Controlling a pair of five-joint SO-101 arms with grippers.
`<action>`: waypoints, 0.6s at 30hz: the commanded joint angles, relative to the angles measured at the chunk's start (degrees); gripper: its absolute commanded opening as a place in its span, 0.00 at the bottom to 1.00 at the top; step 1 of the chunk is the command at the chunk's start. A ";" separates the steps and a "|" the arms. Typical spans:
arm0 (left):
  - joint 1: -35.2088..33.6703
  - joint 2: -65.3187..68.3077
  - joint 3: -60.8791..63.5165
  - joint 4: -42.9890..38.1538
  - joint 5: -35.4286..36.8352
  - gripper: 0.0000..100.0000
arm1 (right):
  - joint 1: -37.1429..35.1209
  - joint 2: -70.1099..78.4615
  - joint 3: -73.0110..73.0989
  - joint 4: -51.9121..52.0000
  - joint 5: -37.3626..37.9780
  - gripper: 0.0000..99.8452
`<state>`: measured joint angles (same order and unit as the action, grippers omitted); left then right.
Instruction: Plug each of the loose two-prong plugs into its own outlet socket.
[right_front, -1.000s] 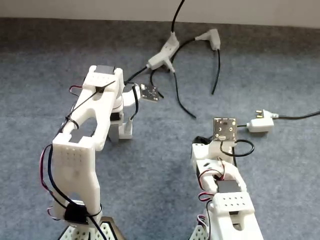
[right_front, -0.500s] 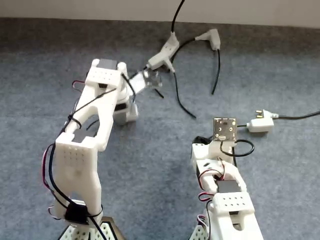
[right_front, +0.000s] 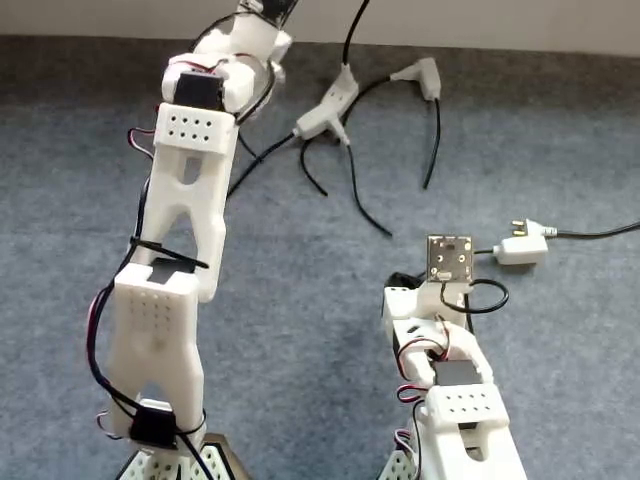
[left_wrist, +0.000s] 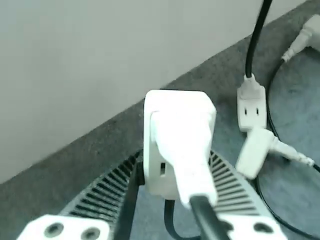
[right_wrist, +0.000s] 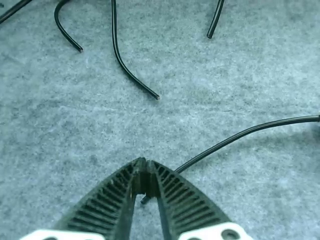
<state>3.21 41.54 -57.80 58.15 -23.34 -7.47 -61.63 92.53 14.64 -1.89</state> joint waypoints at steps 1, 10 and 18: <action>0.84 2.77 -2.42 -7.03 -5.80 0.08 | -0.48 -0.75 -0.40 -1.27 0.70 0.01; 1.45 12.88 -2.42 -8.70 -7.12 0.13 | -0.48 -0.75 -0.40 -1.27 0.70 0.01; 1.19 15.25 -2.51 -3.34 -1.14 0.33 | -0.48 -0.75 -0.40 -1.27 0.70 0.01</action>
<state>3.12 58.77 -58.07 54.11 -27.12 -7.47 -61.63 92.53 14.64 -1.89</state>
